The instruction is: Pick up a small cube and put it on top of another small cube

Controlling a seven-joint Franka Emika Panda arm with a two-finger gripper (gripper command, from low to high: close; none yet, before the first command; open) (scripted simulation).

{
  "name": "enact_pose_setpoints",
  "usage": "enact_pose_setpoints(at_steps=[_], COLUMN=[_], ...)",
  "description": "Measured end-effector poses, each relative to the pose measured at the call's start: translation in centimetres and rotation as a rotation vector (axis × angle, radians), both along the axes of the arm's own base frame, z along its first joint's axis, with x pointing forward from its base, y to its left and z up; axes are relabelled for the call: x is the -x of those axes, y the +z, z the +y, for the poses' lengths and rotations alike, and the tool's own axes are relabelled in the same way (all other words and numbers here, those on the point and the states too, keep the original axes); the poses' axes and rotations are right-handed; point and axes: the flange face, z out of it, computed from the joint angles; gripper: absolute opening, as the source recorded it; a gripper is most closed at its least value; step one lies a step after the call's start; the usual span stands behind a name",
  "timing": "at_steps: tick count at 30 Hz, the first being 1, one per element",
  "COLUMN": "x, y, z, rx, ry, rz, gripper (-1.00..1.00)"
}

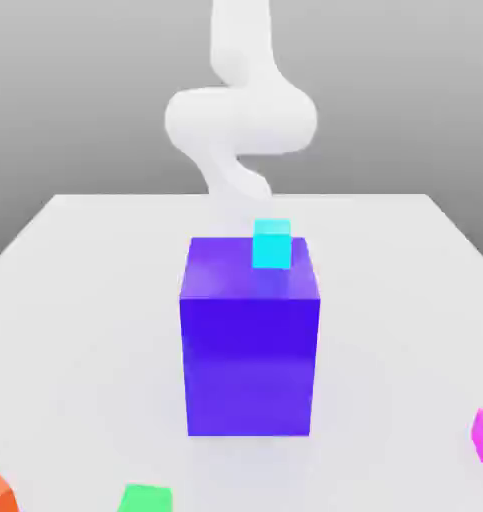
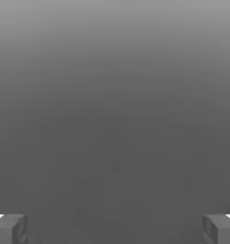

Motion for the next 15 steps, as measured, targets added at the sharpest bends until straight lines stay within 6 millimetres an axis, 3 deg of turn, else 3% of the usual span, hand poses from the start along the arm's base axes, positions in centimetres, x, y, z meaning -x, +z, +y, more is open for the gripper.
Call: enact_pose_setpoints(at_steps=[4, 8, 15], x=[-4.6, -8.0, -10.8], y=[-5.8, -12.0, -23.9], z=[4.0, 8.0, 15.0], rx=[0.018, 0.032, 0.041], ry=[-0.034, -0.057, -0.076], rz=[0.104, 0.199, 0.353], gripper=[0.0, 0.0, 0.0])
